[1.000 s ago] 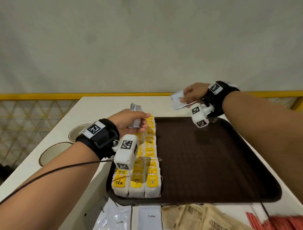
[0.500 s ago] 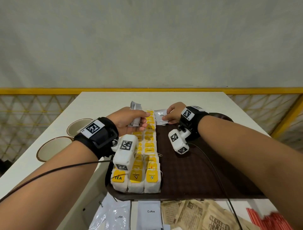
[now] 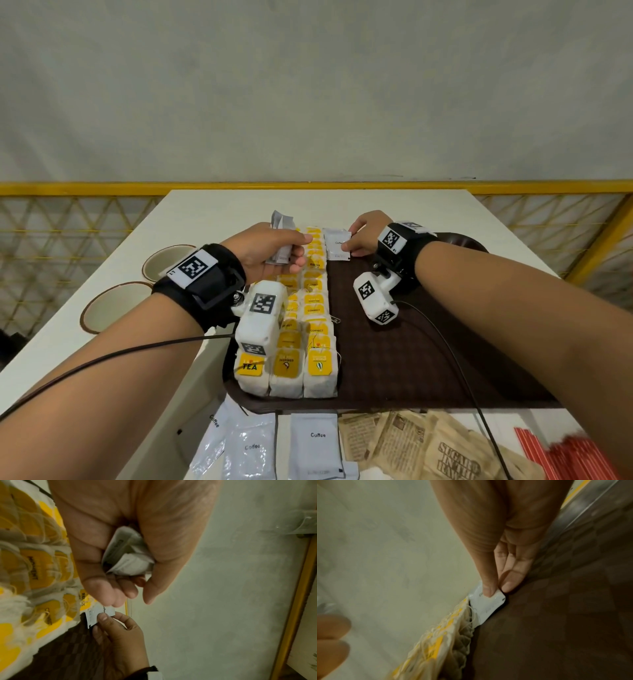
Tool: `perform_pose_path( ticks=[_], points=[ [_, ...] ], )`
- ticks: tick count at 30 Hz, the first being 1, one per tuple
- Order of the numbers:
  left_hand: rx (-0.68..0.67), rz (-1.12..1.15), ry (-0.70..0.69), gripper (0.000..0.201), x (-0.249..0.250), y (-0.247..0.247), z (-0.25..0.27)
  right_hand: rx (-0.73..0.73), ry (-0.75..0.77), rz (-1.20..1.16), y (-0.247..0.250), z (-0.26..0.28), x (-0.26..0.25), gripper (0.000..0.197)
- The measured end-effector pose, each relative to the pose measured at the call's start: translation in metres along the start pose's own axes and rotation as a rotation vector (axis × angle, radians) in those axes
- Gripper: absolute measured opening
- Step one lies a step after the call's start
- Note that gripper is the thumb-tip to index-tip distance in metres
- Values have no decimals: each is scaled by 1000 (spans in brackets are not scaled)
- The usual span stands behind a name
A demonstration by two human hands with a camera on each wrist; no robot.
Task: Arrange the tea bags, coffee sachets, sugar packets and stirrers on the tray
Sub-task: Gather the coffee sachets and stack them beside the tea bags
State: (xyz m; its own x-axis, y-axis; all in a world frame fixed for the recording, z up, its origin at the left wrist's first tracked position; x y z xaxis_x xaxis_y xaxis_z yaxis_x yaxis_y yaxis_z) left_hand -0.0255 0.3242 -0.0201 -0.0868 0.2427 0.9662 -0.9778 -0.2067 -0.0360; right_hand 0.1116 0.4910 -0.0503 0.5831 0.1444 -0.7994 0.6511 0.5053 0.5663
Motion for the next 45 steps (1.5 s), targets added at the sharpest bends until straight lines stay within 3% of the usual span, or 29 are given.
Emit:
perform_pose_path(
  ticks=[9, 32, 35, 38, 41, 45],
  points=[
    [16, -13, 4, 16, -1, 4, 3, 75, -3, -38, -3, -2, -1, 28],
    [33, 49, -36, 13, -2, 0, 10, 113, 49, 196, 8, 2, -4, 23],
    [51, 173, -83, 14, -1, -2, 10, 146, 161, -51, 13, 25, -17, 21],
    [61, 249, -116, 17, 3, -8, 8, -101, 289, -399, 6, 63, -39, 11],
    [52, 130, -141, 21, 7, -20, 11, -286, 329, -479, -3, 92, -53, 5],
    [-5, 94, -195, 43, 10, -34, 18, -224, 308, -490, -6, 104, -52, 11]
  ],
)
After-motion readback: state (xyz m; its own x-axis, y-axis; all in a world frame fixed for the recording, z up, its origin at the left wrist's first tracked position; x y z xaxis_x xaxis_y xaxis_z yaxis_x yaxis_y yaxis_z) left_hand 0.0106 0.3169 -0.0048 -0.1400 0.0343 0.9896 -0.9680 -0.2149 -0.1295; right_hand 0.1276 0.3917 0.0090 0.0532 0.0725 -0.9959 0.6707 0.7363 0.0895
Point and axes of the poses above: each hand's wrist, its own z-axis away from the middle knuckle, its own y-axis out of the back of the hand, x = y × z, the point moved 2 cm from there along -z, towards the middle knuckle, and after that the axes turned 1 degree about z, right-handed, at the moved point
